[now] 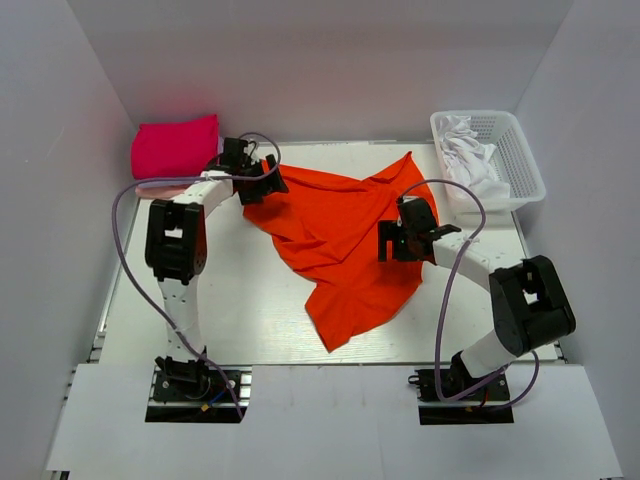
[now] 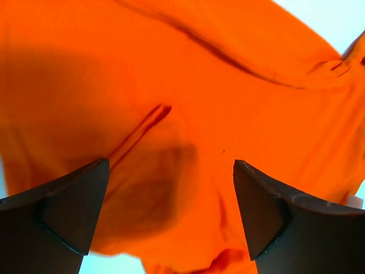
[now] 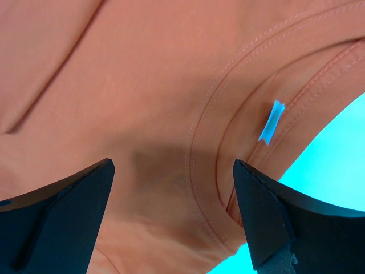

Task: Fold and stack the t-shirts
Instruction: Flatten out the tshirt

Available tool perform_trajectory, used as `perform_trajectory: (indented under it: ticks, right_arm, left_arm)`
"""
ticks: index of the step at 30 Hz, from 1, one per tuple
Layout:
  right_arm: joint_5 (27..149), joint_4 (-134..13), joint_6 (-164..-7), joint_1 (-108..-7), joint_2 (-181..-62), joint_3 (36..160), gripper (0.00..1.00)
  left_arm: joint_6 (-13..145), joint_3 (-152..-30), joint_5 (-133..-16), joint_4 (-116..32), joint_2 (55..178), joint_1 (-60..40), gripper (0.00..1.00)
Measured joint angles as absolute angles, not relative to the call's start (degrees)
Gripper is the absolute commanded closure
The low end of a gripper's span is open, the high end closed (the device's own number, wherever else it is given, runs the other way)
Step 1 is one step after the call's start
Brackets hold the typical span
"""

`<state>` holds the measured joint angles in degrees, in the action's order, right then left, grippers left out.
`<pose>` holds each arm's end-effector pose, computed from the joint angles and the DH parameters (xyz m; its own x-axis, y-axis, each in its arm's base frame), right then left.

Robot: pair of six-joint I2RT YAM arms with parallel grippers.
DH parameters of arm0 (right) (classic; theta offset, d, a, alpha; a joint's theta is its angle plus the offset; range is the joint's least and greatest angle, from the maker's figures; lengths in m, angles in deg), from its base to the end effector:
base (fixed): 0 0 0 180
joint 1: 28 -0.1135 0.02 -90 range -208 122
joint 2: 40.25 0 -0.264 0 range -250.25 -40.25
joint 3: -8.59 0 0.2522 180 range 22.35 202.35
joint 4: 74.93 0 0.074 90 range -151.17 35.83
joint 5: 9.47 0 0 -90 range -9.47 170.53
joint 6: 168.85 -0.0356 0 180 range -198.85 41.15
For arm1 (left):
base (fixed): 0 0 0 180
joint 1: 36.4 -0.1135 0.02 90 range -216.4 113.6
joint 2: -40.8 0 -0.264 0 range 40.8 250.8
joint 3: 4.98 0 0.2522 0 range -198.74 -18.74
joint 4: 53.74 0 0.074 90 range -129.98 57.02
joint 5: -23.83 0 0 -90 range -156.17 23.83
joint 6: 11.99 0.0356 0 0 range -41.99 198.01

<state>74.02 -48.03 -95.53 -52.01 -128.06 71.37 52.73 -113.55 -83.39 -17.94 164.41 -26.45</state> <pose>0.2810 0.1208 0.1845 -0.7866 -0.0382 -0.6163 -0.1197 0.9886 0.0915 0.4689 -0.0930 0.1842 -0.8397 -0.2668 -0.4730 -0.0104 0.8787 -0.4772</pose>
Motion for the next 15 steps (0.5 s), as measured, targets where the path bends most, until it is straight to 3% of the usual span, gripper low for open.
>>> perform_trajectory:
  ticks: [8, 15]
  right_arm:
    - [73.17, -47.59, -94.46, -51.9, -128.45, 72.79, 0.1]
    - [74.53, -40.75, -92.74, -51.46, -130.42, 86.38, 0.1]
  left_arm:
    - [55.64, -110.66, -77.13, -15.14, 159.53, -27.76, 0.0]
    - [60.14, -114.71, -78.73, -9.88, 159.6, -32.0, 0.0]
